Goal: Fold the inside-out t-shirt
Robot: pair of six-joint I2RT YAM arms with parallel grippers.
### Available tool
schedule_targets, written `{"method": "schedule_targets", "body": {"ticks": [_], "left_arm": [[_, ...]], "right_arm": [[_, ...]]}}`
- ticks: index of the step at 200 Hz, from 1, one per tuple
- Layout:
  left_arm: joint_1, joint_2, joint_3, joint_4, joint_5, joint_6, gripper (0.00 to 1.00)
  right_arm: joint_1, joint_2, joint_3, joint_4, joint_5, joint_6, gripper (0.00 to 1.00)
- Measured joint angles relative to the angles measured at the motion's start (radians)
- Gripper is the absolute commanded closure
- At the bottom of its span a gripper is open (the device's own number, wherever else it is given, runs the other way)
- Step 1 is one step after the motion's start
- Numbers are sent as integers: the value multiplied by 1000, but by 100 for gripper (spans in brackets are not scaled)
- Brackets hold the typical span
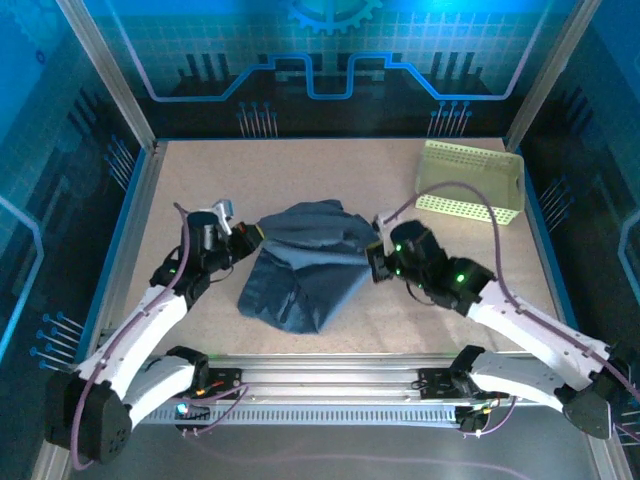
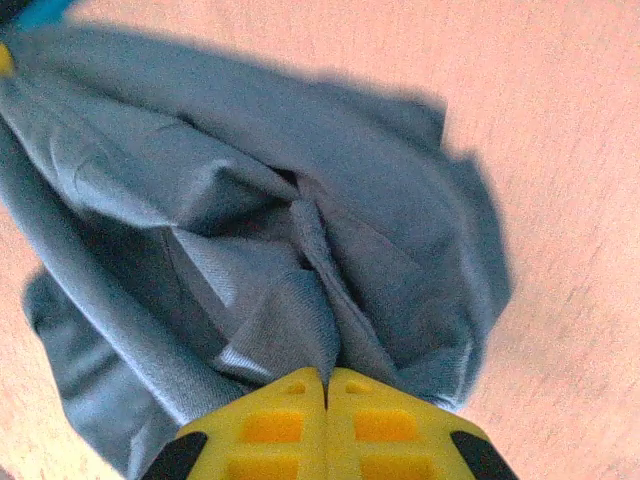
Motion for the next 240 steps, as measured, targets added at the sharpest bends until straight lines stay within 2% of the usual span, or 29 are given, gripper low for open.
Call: {"method": "schedule_targets", "body": {"ticks": [12,37,68,112,193,240], "left_arm": [[0,34,-62,3,14,-4,100],[0,110,-163,-2,43,-8,100],[0,135,-183,5,64,-11,100],[0,122,-181,19,75,-10,100],[0,103,-179,17,82,-6,100],[0,101,-179,16,82,-6,100]], "right_arm": [[28,45,-110,12,-16,39,81],[85,176,-216,-34,-20,112,62],[89,186,-135,-87,48,132,55],[89,203,22,-71,50,92,56],[117,468,107,-87,34,147,66],[128,540,132,-122,66,164,63]]}}
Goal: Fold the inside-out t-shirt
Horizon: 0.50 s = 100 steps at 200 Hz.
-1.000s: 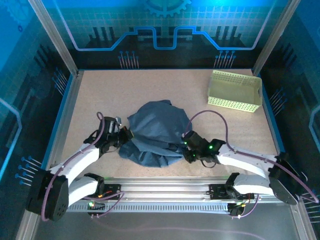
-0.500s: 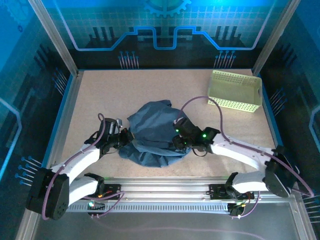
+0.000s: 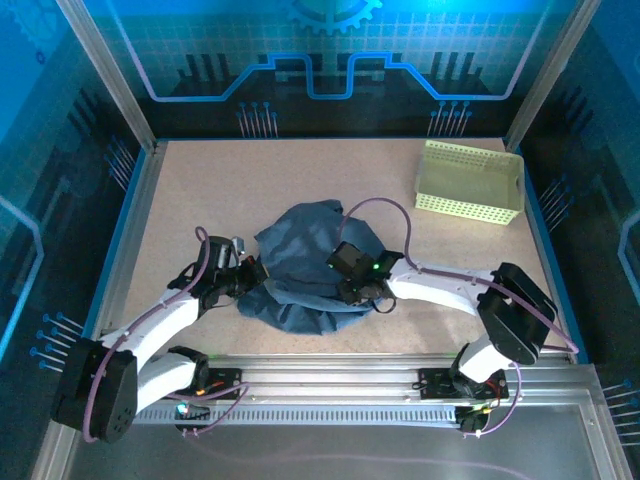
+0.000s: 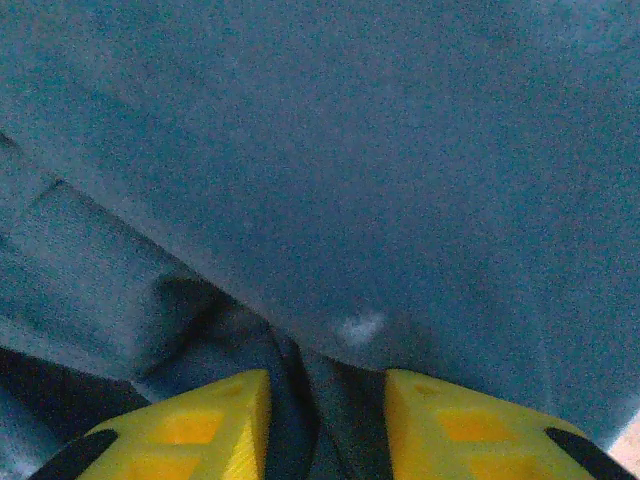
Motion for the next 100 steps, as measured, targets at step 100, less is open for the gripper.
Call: {"method": "schedule_targets", "body": {"ticks": [100], "left_arm": [[0,-21,0,-6,-11,0,100]], "right_arm": [[26,-153,22,-48,73,-1,100]]}}
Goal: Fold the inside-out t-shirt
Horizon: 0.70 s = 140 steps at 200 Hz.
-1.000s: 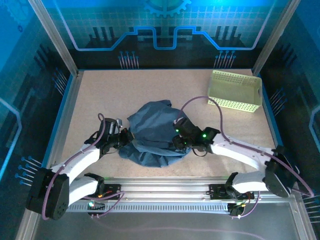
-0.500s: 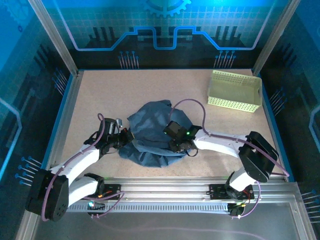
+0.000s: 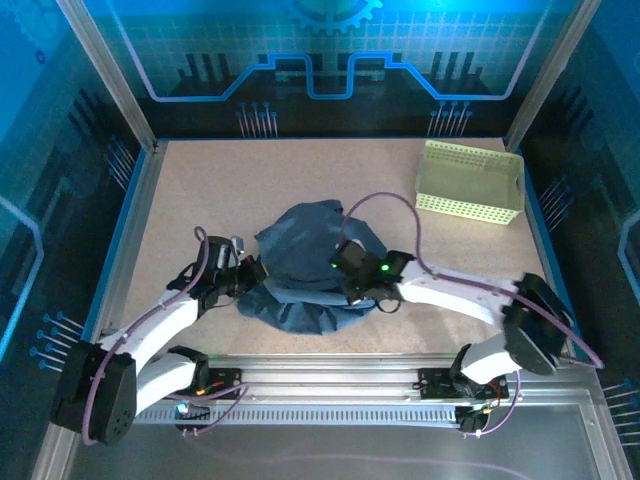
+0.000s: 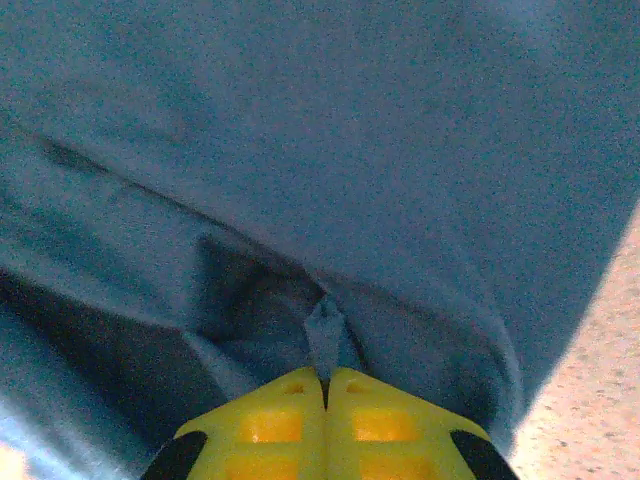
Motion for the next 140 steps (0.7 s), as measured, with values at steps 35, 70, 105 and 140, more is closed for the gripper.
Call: {"method": "schedule_targets", "body": {"ticks": [35,70,105,140], "left_arm": [[0,-36,0,3,-26,-2,100],[0,10,19,-12,-35,3,99],[-3,152,124,-160,-87,26,88],[-39,140,177,-344,-221,37,56]], "right_arm": [[-15,-309,-17,36,3,-8,100],[-41,-456,-216,141,-40,11,100],[-48,-492,-445,226,-85,117,100],[-52,-442,-486,233,-114,199,60]]}}
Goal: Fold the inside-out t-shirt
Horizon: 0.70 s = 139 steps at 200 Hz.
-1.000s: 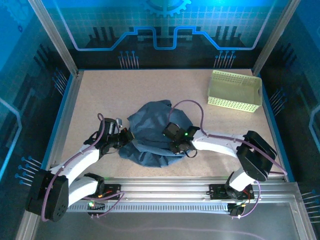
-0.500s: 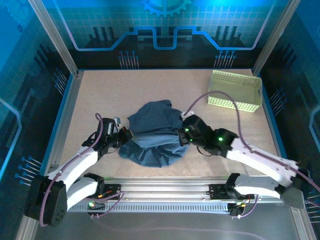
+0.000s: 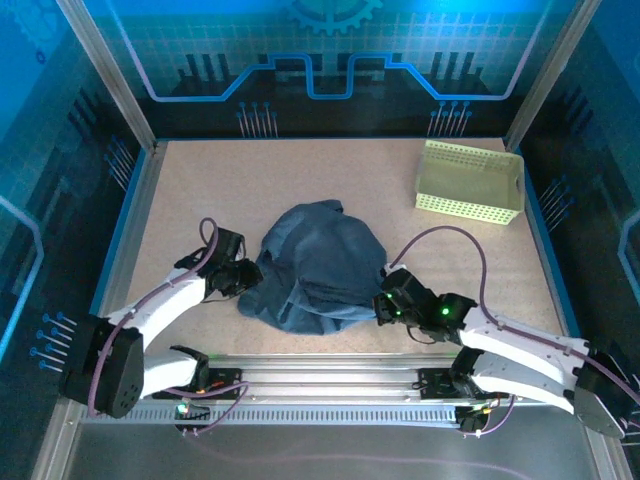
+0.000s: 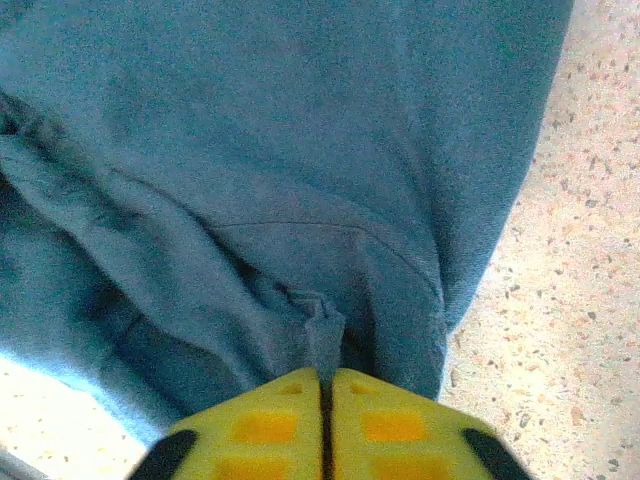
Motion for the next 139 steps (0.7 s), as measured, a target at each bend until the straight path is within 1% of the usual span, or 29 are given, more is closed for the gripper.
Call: {"method": "schedule_targets", "body": {"ticks": [8,17,34,51,71,85,99,121,139], "left_arm": [[-24,-13,22,-51,-47,-5,51],[-63,-26,59,-112,-107,-3,46],[-186,-39,169,-227,-252,-22,44],[-311,-36,279,-273,-329,-31,44],[-439,10,388,-278,-356,-35,44],[-532,97,460,-267,-362,-40,44],[-616,203,512,-237,-353,-43,43],[-713,335,533,-179,-316,-50,40],[-764,408,533,-154,-288,-58,40]], "right_arm": [[0,23,5,-15,-2,0,53],[0,51,23,-51,0,-3,49],[0,81,82,-127,9,-21,47],[-8,84,157,-170,24,-42,46],[-44,92,216,-175,18,-56,50],[-68,119,224,-171,2,-64,52],[-78,156,222,-167,-22,-65,52],[-79,177,198,-141,-66,-61,53],[-83,177,176,-119,-101,-57,55]]}}
